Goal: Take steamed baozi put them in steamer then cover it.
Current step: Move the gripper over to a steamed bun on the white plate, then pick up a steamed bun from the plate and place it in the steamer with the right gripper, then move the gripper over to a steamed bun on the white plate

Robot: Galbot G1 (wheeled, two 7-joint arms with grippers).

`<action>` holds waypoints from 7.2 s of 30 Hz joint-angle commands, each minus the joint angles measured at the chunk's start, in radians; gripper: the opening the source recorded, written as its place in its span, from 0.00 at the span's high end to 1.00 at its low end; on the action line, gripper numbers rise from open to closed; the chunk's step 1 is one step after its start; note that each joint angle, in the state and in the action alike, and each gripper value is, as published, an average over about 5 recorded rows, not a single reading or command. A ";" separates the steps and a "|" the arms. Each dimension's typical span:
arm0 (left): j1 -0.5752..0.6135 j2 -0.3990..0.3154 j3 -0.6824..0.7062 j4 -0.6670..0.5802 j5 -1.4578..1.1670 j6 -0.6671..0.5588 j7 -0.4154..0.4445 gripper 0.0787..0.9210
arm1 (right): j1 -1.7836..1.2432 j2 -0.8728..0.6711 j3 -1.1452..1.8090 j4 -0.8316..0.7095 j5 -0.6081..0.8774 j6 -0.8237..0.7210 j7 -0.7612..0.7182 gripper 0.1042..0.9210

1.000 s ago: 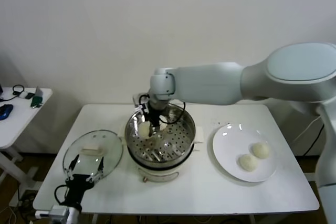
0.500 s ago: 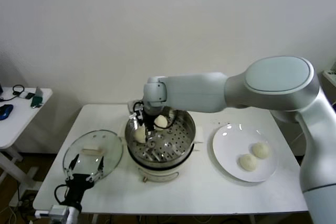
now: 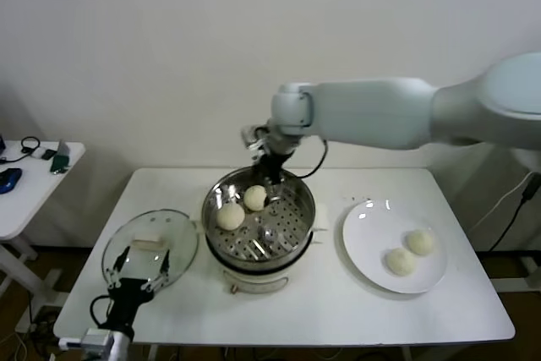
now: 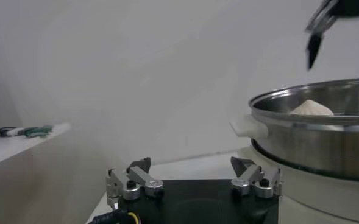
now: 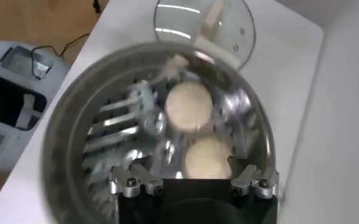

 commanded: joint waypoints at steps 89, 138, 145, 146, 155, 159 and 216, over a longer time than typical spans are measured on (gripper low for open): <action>0.015 -0.021 -0.007 -0.018 0.029 0.001 -0.001 0.12 | 0.200 -0.324 -0.072 0.036 -0.441 0.247 -0.104 0.30; 0.031 -0.019 -0.033 -0.033 0.009 -0.001 -0.002 0.12 | -0.232 0.192 0.116 0.221 -0.857 0.426 0.001 0.33; 0.030 -0.018 -0.034 -0.034 0.008 -0.001 -0.002 0.12 | -0.244 0.194 0.123 0.204 -0.858 0.429 0.029 0.30; 0.030 -0.018 -0.034 -0.035 0.008 -0.001 -0.002 0.12 | -0.240 0.192 0.124 0.205 -0.856 0.431 0.030 0.28; 0.032 -0.019 -0.034 -0.040 0.008 -0.001 -0.001 0.12 | -0.067 0.117 0.143 0.220 -0.723 0.493 -0.089 0.12; 0.031 -0.020 -0.031 -0.041 0.011 0.000 0.000 0.12 | 0.072 0.036 0.102 0.194 -0.591 0.515 -0.181 0.12; 0.059 -0.058 -0.026 -0.045 0.061 0.000 -0.001 0.12 | -0.668 -0.513 0.339 -0.349 -0.713 0.169 -0.049 0.12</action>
